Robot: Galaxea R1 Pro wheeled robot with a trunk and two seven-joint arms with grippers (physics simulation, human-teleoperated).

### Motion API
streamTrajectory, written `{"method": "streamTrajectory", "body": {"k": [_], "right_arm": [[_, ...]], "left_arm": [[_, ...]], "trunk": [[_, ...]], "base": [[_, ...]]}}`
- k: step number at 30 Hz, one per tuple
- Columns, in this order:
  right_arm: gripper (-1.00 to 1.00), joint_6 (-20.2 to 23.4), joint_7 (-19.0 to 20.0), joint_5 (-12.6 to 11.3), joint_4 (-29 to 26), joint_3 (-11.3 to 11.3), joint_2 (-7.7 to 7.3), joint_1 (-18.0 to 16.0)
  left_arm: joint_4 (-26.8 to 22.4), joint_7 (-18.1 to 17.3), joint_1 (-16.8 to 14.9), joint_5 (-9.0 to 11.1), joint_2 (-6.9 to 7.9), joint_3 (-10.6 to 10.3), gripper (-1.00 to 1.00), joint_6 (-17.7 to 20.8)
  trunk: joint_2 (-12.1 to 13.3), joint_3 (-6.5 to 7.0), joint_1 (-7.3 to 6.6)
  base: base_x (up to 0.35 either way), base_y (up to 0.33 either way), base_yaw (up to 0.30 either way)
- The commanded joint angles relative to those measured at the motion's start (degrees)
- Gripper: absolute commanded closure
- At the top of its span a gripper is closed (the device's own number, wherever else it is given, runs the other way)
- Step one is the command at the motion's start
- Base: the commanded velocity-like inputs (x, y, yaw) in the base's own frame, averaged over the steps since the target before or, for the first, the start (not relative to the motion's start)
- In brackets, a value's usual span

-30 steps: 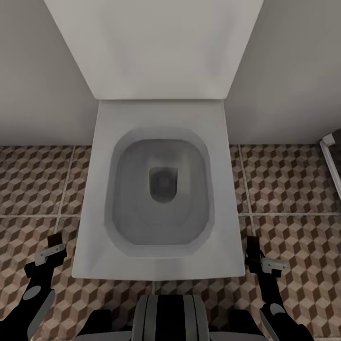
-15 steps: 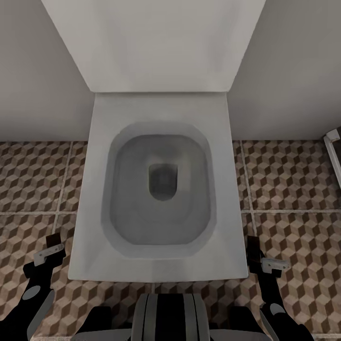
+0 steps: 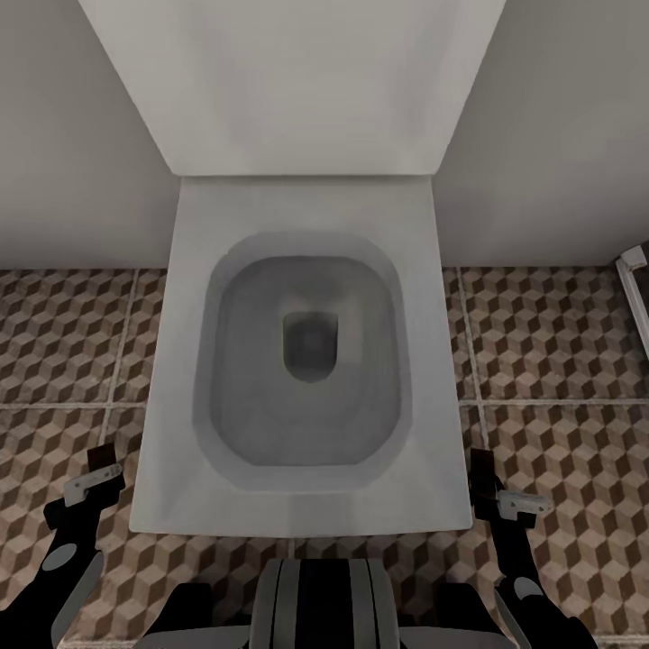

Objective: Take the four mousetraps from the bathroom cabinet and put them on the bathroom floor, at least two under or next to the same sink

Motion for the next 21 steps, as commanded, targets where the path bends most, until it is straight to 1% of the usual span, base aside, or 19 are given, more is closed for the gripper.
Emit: {"method": "streamTrajectory", "body": {"k": [1,5,8,13,17,21], "right_arm": [[1.00,-0.12,-0.16,0.41,0.04,-0.13,0.02,-0.02],[1.00,-0.14,-0.18,0.44,0.04,-0.13,-0.01,-0.02],[1.00,-0.18,-0.19,0.47,0.04,-0.13,-0.43,-0.02],[1.00,-0.14,-0.19,0.48,-0.04,-0.13,-2.13,-0.02],[1.00,-0.12,-0.19,0.48,-0.05,-0.13,-2.63,-0.02],[1.00,-0.11,-0.19,0.48,-0.05,-0.13,-2.70,-0.02]], "left_arm": [[0.00,0.27,-0.01,0.48,0.05,-0.14,1.00,-0.24],[-0.01,0.27,-0.01,0.45,0.07,-0.14,1.00,-0.24],[-0.02,0.27,-0.01,0.42,0.08,-0.12,1.00,-0.24],[0.02,0.27,-0.03,0.39,0.16,-0.06,1.00,-0.23],[0.05,0.27,-0.01,0.39,0.16,-0.12,1.00,-0.17],[0.06,0.27,-0.01,0.39,0.09,-0.20,1.00,-0.16]], "trunk": [[-0.01,-0.02,-0.01],[-0.01,-0.02,-0.01],[-0.01,-0.02,-0.01],[-0.01,-0.02,-0.01],[-0.01,-0.02,-0.01],[-0.06,-0.91,0.10]], "base": [[0.000,0.000,0.000],[0.000,0.000,0.000],[0.000,0.000,0.000],[0.000,0.000,0.000],[0.000,0.000,0.000],[0.000,0.000,0.000]]}}
